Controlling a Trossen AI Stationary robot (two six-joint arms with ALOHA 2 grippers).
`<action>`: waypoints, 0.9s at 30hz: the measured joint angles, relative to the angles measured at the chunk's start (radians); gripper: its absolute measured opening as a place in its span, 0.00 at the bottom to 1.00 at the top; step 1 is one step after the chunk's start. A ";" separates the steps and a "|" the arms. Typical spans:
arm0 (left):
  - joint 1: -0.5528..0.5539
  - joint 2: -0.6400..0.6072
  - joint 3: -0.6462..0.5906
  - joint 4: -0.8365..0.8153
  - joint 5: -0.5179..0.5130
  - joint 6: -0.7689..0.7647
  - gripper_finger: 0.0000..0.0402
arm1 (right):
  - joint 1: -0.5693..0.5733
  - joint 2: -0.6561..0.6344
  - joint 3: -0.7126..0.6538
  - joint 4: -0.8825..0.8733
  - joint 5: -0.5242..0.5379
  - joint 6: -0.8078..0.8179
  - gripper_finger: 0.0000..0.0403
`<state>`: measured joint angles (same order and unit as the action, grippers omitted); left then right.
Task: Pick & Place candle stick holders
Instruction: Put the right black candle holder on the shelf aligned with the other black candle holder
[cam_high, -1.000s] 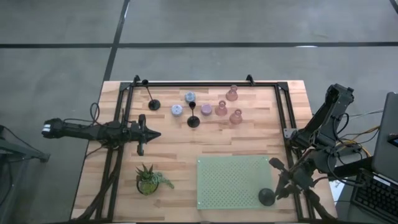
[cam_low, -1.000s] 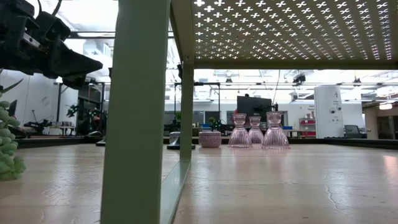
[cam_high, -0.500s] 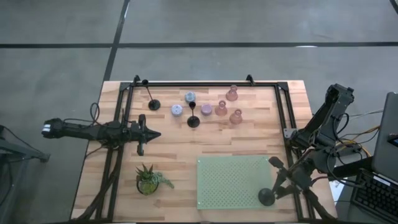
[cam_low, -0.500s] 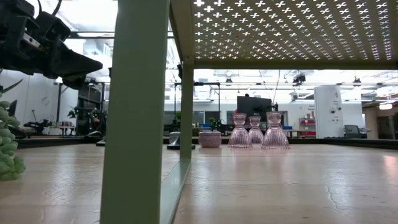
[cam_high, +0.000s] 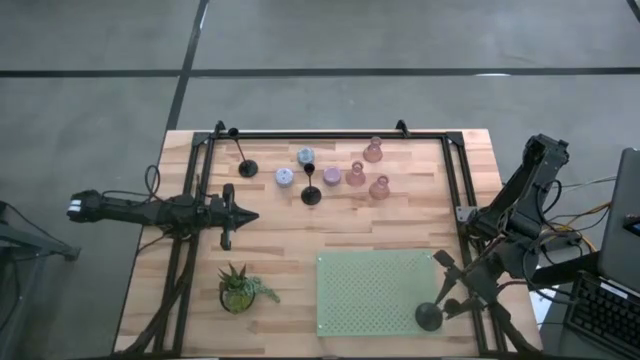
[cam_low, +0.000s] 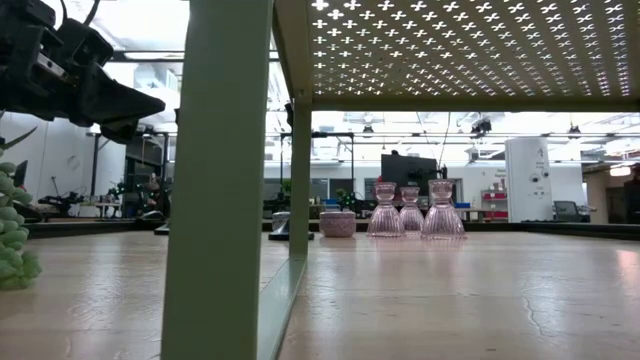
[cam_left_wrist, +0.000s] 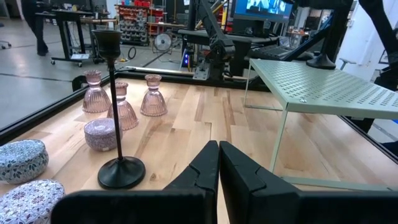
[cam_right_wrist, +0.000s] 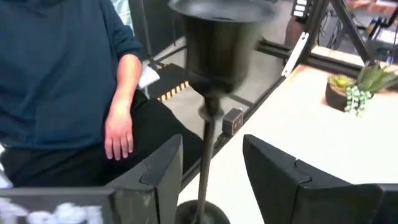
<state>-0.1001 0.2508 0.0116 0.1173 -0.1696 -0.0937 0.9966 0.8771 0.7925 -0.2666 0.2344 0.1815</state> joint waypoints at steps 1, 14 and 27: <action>0.000 0.000 0.000 0.000 0.000 0.000 0.04 | 0.000 -0.009 0.000 -0.013 -0.001 0.016 0.41; 0.000 0.000 0.000 0.001 0.000 0.000 0.04 | 0.000 -0.130 0.000 -0.222 -0.010 0.259 0.40; 0.000 0.000 0.000 0.001 0.000 0.000 0.04 | 0.000 -0.180 0.001 -0.508 0.206 0.558 0.29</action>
<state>-0.0998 0.2512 0.0120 0.1181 -0.1696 -0.0940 0.9966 0.6975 0.7937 -0.7743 0.4407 0.7391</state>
